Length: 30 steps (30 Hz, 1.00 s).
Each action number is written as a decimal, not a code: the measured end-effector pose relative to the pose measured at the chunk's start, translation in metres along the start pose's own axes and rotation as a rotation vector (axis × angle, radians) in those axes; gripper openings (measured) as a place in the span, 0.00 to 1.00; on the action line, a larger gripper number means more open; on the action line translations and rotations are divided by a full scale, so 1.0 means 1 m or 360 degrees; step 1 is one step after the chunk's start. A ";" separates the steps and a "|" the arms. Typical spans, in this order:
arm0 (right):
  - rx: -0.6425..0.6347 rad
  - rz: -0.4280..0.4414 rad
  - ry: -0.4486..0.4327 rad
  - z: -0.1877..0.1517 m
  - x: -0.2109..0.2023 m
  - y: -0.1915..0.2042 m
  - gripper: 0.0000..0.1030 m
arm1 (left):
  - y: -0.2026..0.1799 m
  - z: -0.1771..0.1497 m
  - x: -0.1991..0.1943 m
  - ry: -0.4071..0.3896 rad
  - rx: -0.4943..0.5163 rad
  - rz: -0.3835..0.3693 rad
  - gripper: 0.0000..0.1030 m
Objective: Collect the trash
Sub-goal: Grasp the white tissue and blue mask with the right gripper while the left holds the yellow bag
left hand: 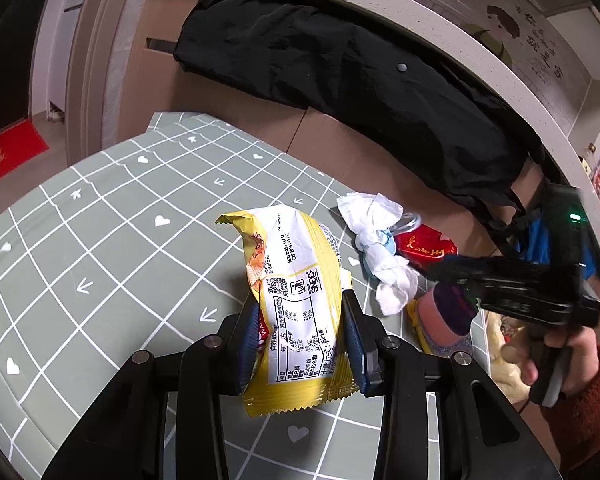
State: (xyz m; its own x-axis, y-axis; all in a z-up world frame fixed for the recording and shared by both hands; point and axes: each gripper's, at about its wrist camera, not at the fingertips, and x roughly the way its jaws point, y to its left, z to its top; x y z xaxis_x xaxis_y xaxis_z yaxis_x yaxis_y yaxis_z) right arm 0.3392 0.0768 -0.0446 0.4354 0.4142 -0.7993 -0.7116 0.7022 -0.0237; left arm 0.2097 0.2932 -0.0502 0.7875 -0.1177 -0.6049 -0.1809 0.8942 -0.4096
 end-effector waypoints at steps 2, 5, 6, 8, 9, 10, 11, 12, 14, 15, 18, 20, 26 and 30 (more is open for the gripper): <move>0.0002 -0.0017 0.0053 0.001 0.018 -0.001 0.36 | 0.001 0.000 0.001 0.0004 0.0005 0.0001 0.38; 0.0012 -0.0076 0.0134 0.005 0.044 -0.005 0.36 | 0.003 0.000 0.003 0.0018 0.0014 0.0010 0.38; 0.0025 -0.0087 0.0162 0.005 0.052 -0.007 0.36 | 0.003 0.000 0.004 0.0020 0.0016 0.0013 0.38; 0.0046 -0.0087 0.0232 0.004 0.065 -0.011 0.32 | 0.005 -0.001 0.004 0.0020 0.0015 0.0023 0.38; 0.0042 -0.0052 0.0249 0.003 0.069 -0.010 0.23 | 0.005 -0.001 0.004 0.0019 0.0012 0.0026 0.38; 0.0004 -0.0027 0.0239 0.001 0.068 -0.007 0.21 | 0.006 0.000 0.005 0.0016 0.0008 0.0031 0.38; -0.0029 -0.0030 0.0223 0.000 0.066 -0.004 0.19 | 0.006 0.000 0.005 0.0014 0.0007 0.0036 0.38; -0.0054 -0.0016 0.0190 -0.002 0.059 -0.001 0.18 | 0.005 0.000 0.005 0.0012 0.0007 0.0043 0.38; -0.0036 0.0039 0.0102 -0.003 0.045 0.000 0.17 | 0.003 0.001 0.005 0.0008 0.0007 0.0051 0.38; -0.0023 0.0053 0.0054 -0.004 0.035 0.001 0.17 | 0.001 0.001 0.005 0.0003 0.0010 0.0053 0.38; -0.0010 0.0062 -0.0093 -0.005 0.001 0.000 0.17 | -0.011 0.004 0.001 -0.0025 0.0044 0.0059 0.38; 0.0002 0.0055 -0.0156 -0.004 -0.014 0.001 0.17 | -0.021 0.008 -0.003 -0.0057 0.0071 0.0066 0.38; 0.0098 0.0372 -0.0172 -0.018 -0.046 -0.008 0.17 | -0.046 0.016 -0.016 -0.0147 0.0104 0.0082 0.38; -0.0084 0.0318 -0.0113 -0.050 -0.050 0.019 0.17 | -0.049 0.015 -0.019 -0.0143 0.0114 0.0094 0.38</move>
State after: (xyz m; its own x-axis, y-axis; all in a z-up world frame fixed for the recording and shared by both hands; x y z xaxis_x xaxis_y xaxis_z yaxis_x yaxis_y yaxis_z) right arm 0.2766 0.0404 -0.0352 0.3191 0.5833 -0.7470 -0.8146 0.5716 0.0983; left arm 0.2126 0.2577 -0.0082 0.8268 -0.0279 -0.5618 -0.1885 0.9273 -0.3234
